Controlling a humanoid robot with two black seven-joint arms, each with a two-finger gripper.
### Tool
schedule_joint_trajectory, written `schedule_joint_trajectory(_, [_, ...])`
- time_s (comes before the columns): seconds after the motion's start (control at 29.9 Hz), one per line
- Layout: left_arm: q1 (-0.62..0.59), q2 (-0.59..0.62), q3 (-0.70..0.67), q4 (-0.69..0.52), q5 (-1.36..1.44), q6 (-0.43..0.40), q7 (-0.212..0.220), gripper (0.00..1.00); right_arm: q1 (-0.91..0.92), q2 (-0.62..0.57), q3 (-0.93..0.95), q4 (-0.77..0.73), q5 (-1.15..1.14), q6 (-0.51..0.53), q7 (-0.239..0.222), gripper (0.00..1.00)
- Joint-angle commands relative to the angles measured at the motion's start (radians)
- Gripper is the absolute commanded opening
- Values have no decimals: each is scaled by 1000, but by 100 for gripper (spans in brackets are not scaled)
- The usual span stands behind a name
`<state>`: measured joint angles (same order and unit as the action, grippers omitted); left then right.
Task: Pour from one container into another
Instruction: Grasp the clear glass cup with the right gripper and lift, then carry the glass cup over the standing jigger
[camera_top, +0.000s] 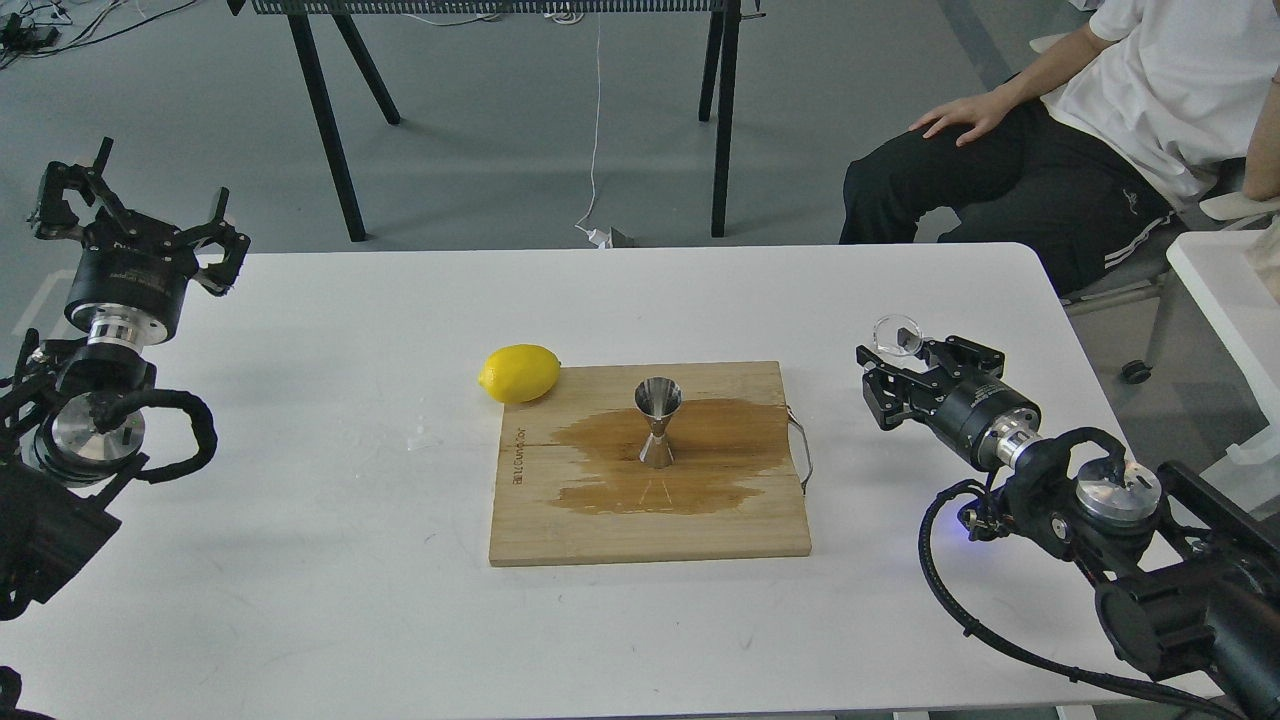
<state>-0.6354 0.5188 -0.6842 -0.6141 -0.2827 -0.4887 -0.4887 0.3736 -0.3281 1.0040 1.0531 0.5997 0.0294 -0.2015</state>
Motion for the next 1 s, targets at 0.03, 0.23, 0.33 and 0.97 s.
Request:
schedule_joint_trajectory(0.03, [0, 1, 0, -1, -1, 0, 0, 100, 34, 0, 2, 125, -177, -95, 2, 34])
schedule_joint_trajectory(0.23, [0, 1, -2, 0, 0, 0, 0, 100, 62, 35, -2, 237, -397, -192, 1, 34])
schedule_joint_trajectory(0.33, [0, 4, -2, 0, 0, 0, 0, 100, 79, 89, -2, 258, -497, -223, -4, 33])
schedule_joint_trajectory(0.97, [8, 12, -2, 0, -1, 0, 0, 100, 157, 218, -202, 292, -929, -290, 4, 32])
